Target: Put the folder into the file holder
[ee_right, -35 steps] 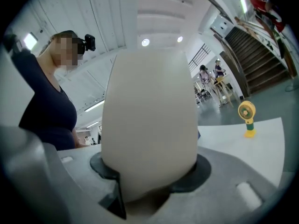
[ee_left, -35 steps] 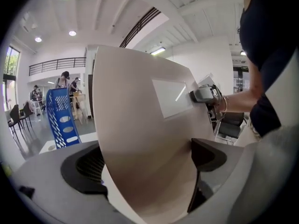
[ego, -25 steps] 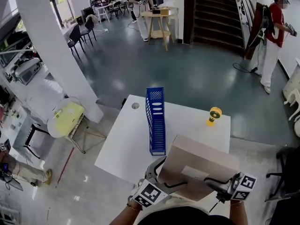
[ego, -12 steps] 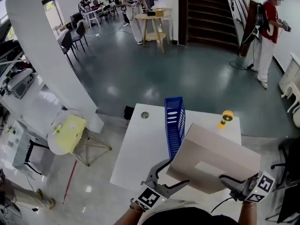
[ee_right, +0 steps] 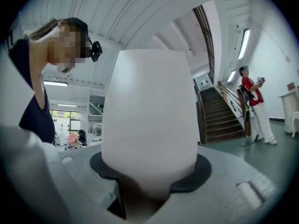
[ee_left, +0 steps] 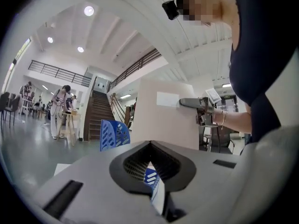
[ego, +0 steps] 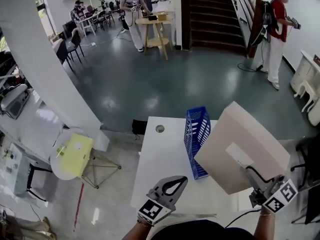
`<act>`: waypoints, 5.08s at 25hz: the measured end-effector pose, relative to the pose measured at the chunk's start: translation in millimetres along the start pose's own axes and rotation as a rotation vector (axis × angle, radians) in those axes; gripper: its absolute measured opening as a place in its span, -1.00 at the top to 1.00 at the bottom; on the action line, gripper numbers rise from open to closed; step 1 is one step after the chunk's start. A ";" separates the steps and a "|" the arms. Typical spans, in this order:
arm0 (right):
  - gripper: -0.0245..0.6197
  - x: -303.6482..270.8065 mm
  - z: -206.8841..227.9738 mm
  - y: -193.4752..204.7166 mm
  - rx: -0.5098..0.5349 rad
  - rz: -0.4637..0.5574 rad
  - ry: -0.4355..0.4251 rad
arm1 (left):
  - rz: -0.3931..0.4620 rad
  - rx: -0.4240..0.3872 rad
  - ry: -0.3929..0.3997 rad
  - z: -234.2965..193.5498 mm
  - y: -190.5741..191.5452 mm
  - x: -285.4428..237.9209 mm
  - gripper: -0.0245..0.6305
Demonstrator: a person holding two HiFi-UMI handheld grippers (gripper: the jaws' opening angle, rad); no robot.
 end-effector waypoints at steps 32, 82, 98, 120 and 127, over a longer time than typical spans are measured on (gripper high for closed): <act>0.11 -133.2 -57.1 77.6 0.191 0.084 0.355 | -0.028 0.026 -0.062 -83.1 2.1 112.5 0.93; -0.02 -77.9 -88.1 206.4 0.138 -0.097 0.452 | -0.053 0.025 -0.061 -50.8 21.6 120.6 0.93; 0.02 45.3 -151.8 191.2 0.148 -0.066 0.372 | -0.010 -0.031 -0.170 59.4 31.6 132.6 0.93; 0.92 218.6 -273.1 201.5 0.082 -0.078 0.424 | -0.035 -0.078 -0.424 194.8 46.0 256.2 0.93; 0.93 225.0 -288.0 194.5 0.072 -0.073 0.403 | -0.029 -0.106 -0.422 212.4 40.6 268.7 0.93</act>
Point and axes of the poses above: the fingertips, and each gripper's own axes: x backward along the fingers, z to its right, y out of its underside, the point moved 10 cm from there along x, backward along the fingers, and after that the axes turned 7 degrees about z, right-handed, at the moved point
